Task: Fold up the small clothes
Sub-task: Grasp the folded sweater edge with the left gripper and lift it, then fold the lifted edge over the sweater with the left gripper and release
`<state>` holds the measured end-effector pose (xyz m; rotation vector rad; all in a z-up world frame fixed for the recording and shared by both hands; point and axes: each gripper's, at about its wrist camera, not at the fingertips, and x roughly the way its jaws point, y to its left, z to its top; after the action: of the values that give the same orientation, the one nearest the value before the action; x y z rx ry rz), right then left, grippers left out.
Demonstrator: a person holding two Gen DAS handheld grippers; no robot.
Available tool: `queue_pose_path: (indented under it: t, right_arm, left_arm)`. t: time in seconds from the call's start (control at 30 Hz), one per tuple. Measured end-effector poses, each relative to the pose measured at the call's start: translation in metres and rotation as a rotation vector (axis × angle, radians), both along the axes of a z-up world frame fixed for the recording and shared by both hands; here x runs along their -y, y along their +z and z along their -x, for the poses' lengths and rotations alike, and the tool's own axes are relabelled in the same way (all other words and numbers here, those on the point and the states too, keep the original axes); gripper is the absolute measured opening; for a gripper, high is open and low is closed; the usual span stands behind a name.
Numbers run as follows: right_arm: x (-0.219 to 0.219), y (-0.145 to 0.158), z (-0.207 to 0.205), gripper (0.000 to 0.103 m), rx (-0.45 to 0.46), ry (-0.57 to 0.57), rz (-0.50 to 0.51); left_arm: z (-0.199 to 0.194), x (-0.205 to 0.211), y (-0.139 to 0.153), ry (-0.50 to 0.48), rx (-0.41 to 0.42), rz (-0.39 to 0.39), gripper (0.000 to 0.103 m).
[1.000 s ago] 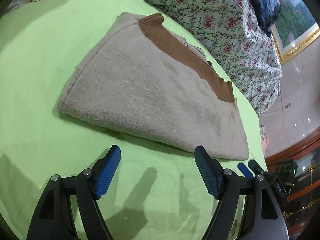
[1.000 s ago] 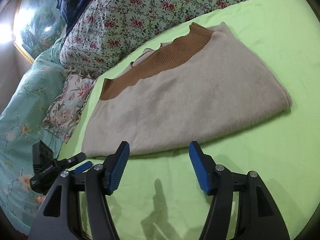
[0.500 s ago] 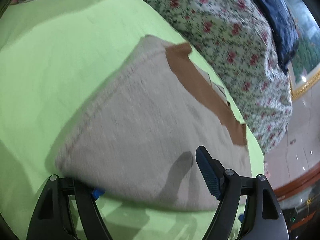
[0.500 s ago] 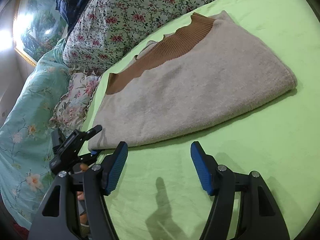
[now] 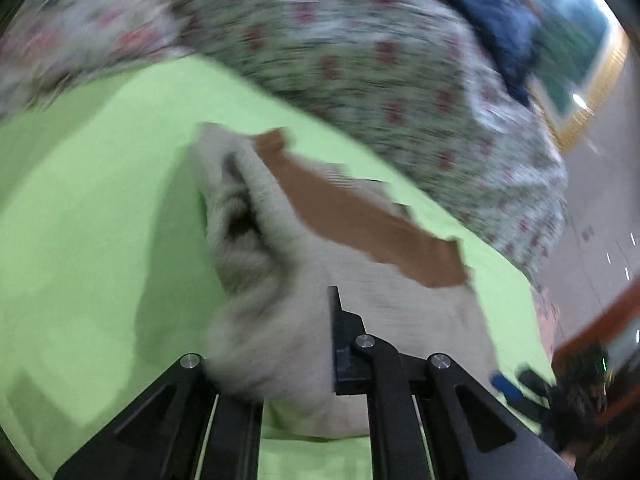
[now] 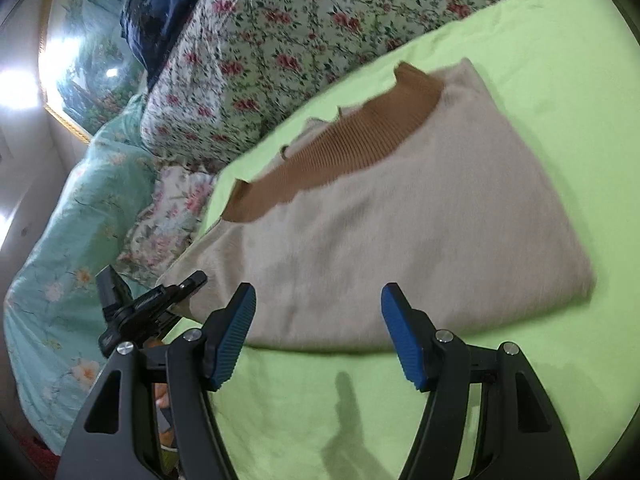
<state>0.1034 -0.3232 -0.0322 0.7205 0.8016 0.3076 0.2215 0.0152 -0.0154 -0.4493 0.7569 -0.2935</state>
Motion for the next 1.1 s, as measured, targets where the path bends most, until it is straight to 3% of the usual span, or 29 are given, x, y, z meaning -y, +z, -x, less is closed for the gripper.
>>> queue_pose_path:
  t: [0.13,0.3,0.4,0.53,0.67,0.73,0.77,0.8,0.83,0.97,1.1]
  right_arm:
    - [0.020,0.007,-0.028,0.066,-0.013,0.044,-0.059]
    - [0.025,-0.005,-0.067,0.070,-0.056,0.142,-0.197]
    - [0.013,-0.018,-0.097,0.072,-0.098,0.203,-0.241]
    - [-0.020,-0.036,-0.141,0.073,-0.171,0.291,-0.248]
    - [-0.060,-0.042,-0.185,0.073,-0.178,0.377,-0.213]
    - [-0.077,-0.038,-0.207,0.070,-0.148,0.390,-0.159]
    - [-0.079,-0.037,-0.215,0.055,-0.144,0.382,-0.144]
    - [-0.079,-0.038,-0.221,0.027,-0.155,0.373,-0.138]
    - [-0.079,-0.039,-0.227,0.017,-0.173,0.367,-0.147]
    - [-0.065,-0.004,-0.210,0.017,-0.068,0.357,-0.054]
    - [-0.014,0.026,-0.178,0.017,0.007,0.288,0.008]
  left_arm:
    - [0.004,0.073,0.014,-0.152,0.045,-0.112,0.008]
    - [0.004,0.135,-0.008,-0.279,0.027,-0.208,0.008]
    - [0.003,0.147,-0.023,-0.307,-0.009,-0.212,0.008]
    - [0.007,0.139,-0.019,-0.308,0.001,-0.177,0.008]
    - [0.008,0.139,-0.015,-0.318,0.005,-0.198,0.008]
    - [0.010,0.140,-0.015,-0.322,0.011,-0.208,0.008]
    - [0.011,0.141,-0.015,-0.324,0.010,-0.206,0.008]
    - [0.011,0.140,-0.014,-0.323,0.009,-0.205,0.008]
    - [0.012,0.141,-0.012,-0.330,0.007,-0.205,0.008]
    - [0.019,0.157,0.007,-0.388,0.037,-0.180,0.008]
    - [0.025,0.200,0.020,-0.475,0.063,-0.154,0.008]
